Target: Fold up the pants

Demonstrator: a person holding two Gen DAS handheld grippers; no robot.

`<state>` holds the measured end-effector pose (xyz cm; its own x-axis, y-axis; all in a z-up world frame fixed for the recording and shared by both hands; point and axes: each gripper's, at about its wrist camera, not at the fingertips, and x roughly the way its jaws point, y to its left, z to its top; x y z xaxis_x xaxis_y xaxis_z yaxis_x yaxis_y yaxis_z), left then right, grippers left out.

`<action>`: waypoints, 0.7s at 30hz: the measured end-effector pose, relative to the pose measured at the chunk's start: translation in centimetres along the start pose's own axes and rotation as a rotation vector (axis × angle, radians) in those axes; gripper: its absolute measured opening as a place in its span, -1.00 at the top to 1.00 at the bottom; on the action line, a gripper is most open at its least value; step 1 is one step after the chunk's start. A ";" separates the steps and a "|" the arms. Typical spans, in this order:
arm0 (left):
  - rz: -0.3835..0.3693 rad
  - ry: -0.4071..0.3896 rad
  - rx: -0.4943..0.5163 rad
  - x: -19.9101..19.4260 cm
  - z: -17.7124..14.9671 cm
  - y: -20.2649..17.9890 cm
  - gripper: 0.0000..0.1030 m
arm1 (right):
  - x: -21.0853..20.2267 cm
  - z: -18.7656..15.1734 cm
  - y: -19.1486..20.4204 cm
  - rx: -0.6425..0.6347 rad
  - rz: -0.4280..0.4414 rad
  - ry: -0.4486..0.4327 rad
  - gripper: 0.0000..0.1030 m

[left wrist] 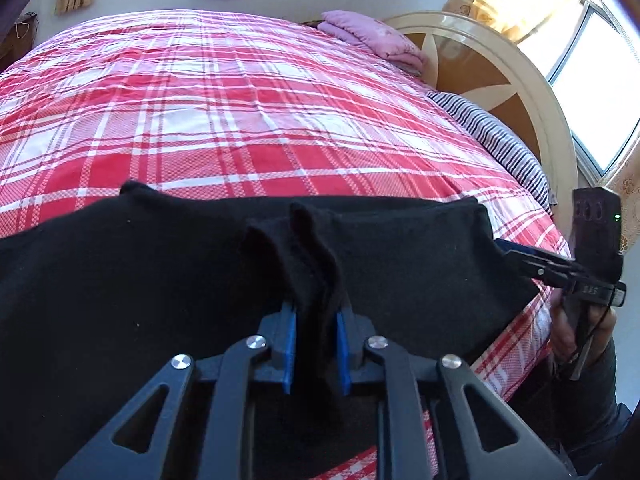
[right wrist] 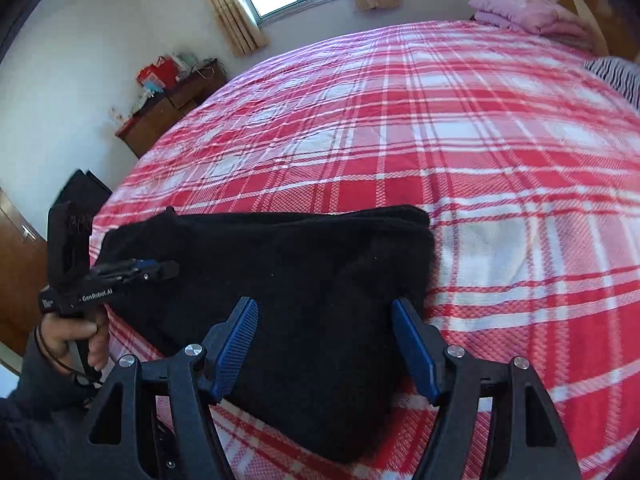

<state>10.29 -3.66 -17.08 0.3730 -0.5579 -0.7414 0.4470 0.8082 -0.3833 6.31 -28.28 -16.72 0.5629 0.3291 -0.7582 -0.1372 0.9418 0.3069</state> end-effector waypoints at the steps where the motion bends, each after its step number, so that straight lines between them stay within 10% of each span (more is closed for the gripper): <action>1: -0.005 -0.003 -0.004 -0.1 0.0 0.1 0.60 | -0.8 0.1 0.5 -0.025 0.000 -0.003 -0.37; 5: -0.018 -0.011 -0.012 -0.2 -0.1 0.5 0.59 | -4.1 -1.0 2.8 -0.143 0.032 -0.030 -0.37; 10: -0.030 -0.015 -0.017 -0.2 -0.3 0.7 0.59 | -3.7 -4.5 3.6 -0.272 -0.275 0.035 -0.37; 21: -0.038 -0.022 -0.023 -0.2 -0.4 0.9 0.59 | -2.0 -5.4 1.8 -0.139 -0.417 -0.016 -0.37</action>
<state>10.29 -2.69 -17.48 0.3745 -0.5920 -0.7137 0.4423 0.7905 -0.4236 0.55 -26.86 -17.72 0.6060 -0.0809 -0.7913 -0.0037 0.9945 -0.1045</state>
